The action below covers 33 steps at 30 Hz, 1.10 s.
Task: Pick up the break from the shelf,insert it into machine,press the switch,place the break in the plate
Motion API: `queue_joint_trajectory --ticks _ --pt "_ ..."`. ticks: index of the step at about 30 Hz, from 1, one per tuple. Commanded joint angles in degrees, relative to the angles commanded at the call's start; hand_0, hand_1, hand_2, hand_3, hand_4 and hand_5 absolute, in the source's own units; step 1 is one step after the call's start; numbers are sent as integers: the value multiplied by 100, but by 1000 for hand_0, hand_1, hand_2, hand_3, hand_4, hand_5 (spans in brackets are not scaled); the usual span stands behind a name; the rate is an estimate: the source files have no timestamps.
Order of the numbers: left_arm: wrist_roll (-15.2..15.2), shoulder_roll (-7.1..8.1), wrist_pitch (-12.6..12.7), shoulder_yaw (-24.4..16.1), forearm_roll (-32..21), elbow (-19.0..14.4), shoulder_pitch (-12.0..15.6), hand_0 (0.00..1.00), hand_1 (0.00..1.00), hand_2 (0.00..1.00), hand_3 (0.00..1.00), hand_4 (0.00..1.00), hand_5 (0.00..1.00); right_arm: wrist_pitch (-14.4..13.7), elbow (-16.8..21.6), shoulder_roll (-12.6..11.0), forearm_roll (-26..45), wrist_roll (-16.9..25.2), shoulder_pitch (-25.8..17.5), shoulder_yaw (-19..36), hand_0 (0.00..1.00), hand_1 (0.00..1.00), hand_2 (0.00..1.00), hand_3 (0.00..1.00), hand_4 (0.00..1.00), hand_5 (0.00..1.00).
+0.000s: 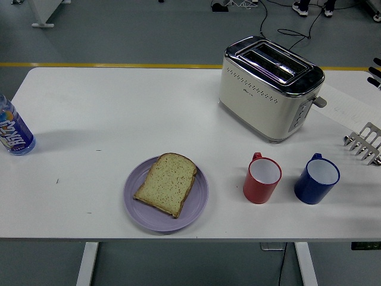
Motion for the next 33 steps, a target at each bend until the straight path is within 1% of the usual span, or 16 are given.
queue_joint_trajectory --ticks 9,16,33 --pt "-4 4 3 -20 15 0 -6 647 522 528 570 387 840 -14 7 -1 4 6 1 33 904 847 827 781 500 610" --pt "39 0 7 -133 162 0 -14 646 523 528 570 387 839 -17 56 -8 6 5 4 40 903 847 826 780 498 609" --pt "28 25 24 -51 69 0 -27 648 522 526 569 390 845 -29 91 -38 -1 0 -20 115 903 848 826 781 498 606"
